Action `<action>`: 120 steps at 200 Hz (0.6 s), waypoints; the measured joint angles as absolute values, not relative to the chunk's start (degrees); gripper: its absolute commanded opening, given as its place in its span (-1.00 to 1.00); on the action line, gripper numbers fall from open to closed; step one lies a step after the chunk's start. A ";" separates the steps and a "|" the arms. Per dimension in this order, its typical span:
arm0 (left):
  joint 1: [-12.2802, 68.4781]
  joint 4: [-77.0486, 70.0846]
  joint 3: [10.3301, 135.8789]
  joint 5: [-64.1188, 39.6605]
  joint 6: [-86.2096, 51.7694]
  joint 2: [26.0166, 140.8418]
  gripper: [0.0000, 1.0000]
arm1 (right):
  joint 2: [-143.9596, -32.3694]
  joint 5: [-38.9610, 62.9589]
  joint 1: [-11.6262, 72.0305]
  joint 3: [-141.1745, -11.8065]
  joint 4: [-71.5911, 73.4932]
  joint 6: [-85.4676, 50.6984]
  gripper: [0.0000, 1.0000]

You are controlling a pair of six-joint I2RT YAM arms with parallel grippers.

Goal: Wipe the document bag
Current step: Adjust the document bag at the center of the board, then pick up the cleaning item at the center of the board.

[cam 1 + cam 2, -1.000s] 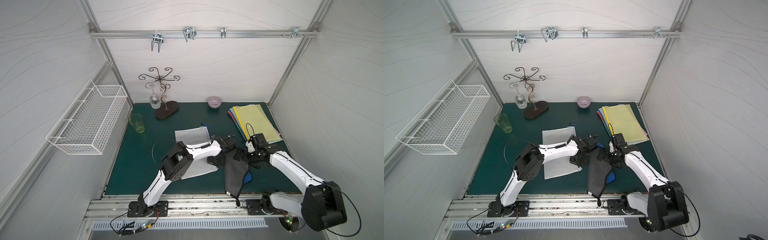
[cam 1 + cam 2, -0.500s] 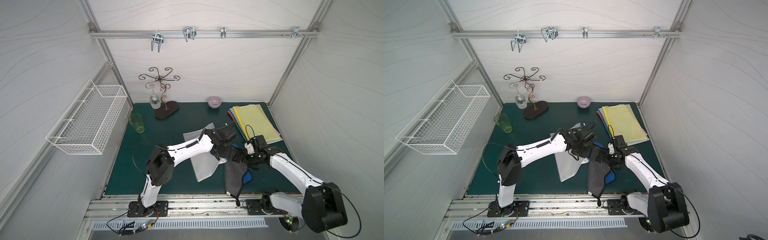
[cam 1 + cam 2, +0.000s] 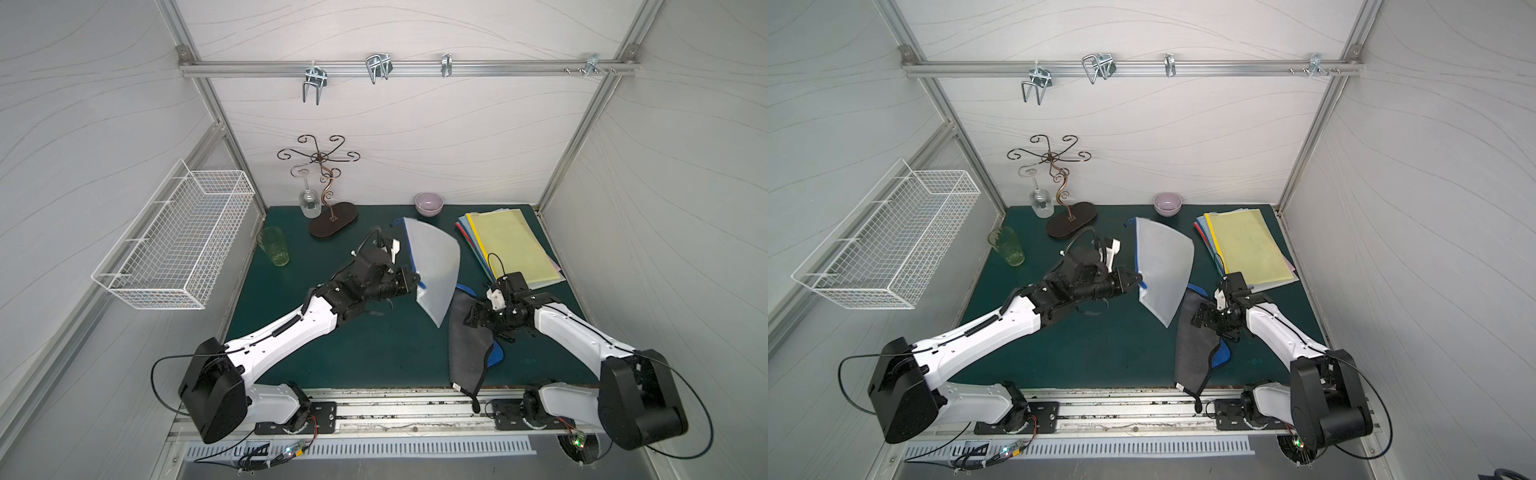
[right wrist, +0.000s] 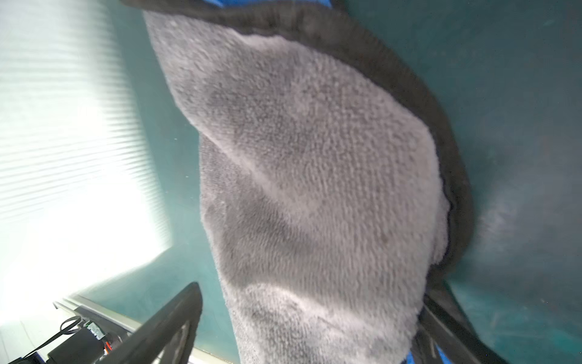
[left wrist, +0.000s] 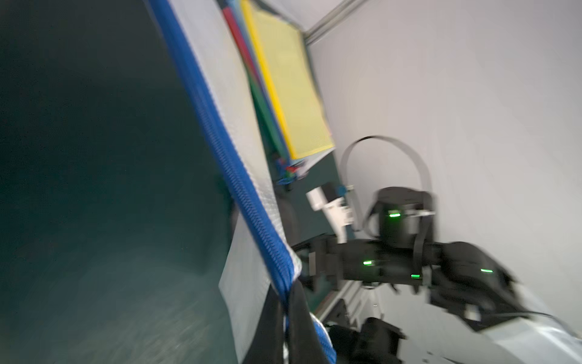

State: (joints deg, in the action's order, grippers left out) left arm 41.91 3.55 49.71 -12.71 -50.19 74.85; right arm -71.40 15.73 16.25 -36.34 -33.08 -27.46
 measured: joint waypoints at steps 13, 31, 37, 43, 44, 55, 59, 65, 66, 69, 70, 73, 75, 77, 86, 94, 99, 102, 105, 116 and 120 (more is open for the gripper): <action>41.65 2.87 41.74 -12.36 -52.95 74.83 -1.00 | -72.12 15.73 16.53 -36.34 -32.80 -27.44 0.94; 41.63 3.14 33.95 -11.46 -56.27 74.83 -1.00 | -73.17 15.66 17.08 -36.36 -32.45 -27.42 0.95; 41.58 3.27 32.36 -11.20 -57.34 74.83 -1.00 | -73.67 15.62 17.39 -36.36 -32.25 -27.42 0.95; 41.47 3.55 31.29 -11.07 -58.15 74.89 -1.00 | -74.17 15.55 17.69 -36.36 -32.05 -27.42 0.94; 41.45 3.57 31.20 -11.07 -58.26 74.89 -1.00 | -74.28 15.53 17.76 -36.36 -32.01 -27.42 0.94; 41.32 4.19 30.68 -10.92 -59.53 75.35 -1.00 | -75.11 15.27 18.44 -36.71 -31.83 -27.51 0.92; 41.30 4.23 30.68 -10.90 -59.96 75.55 -1.00 | -75.35 15.14 18.63 -36.86 -31.83 -27.49 0.92; 41.30 4.23 30.72 -10.83 -60.45 75.88 -1.00 | -75.77 14.76 19.05 -37.12 -31.92 -27.55 0.91; 41.30 4.23 30.72 -10.83 -60.49 75.92 -1.00 | -75.92 14.66 19.16 -37.21 -31.94 -27.55 0.91; 41.28 4.25 30.74 -10.79 -60.73 76.07 -1.00 | -76.18 14.41 19.35 -37.36 -32.01 -27.64 0.91; 41.30 4.27 30.74 -10.79 -60.75 76.09 -1.00 | -76.23 14.37 19.40 -37.41 -32.03 -27.66 0.91; 41.28 4.34 30.74 -10.74 -60.90 76.25 -1.00 | -76.60 14.13 19.64 -37.67 -32.18 -27.66 0.90; 41.28 4.43 30.74 -10.74 -61.01 76.38 -1.00 | -76.84 13.98 19.77 -37.87 -32.29 -27.68 0.90; 41.28 4.51 30.74 -10.72 -61.17 76.44 -1.00 | -77.01 13.87 19.90 -38.04 -32.45 -27.70 0.91; 41.28 5.04 30.74 -10.74 -61.47 77.03 -1.00 | -78.11 13.28 20.43 -38.94 -33.12 -27.77 0.90; 41.28 5.65 30.74 -10.79 -61.60 77.60 -1.00 | -79.18 12.75 20.84 -39.88 -33.93 -27.86 0.87; 41.28 6.02 30.74 -10.87 -61.65 78.00 -1.00 | -80.01 12.38 21.12 -40.56 -34.52 -27.97 0.85; 41.25 6.20 30.74 -10.94 -61.65 78.26 -1.00 | -80.51 12.19 21.26 -40.95 -34.87 -28.01 0.84; 41.25 6.37 30.76 -11.00 -61.65 78.48 -1.00 | -81.03 11.97 21.39 -41.41 -35.29 -28.08 0.82; 41.19 7.03 30.81 -11.38 -61.65 79.57 -1.00 | -82.94 11.31 21.76 -42.85 -36.60 -28.27 0.73; 41.10 7.18 30.83 -11.60 -61.60 80.01 -1.00 | -83.59 11.05 21.87 -43.33 -37.12 -28.18 0.70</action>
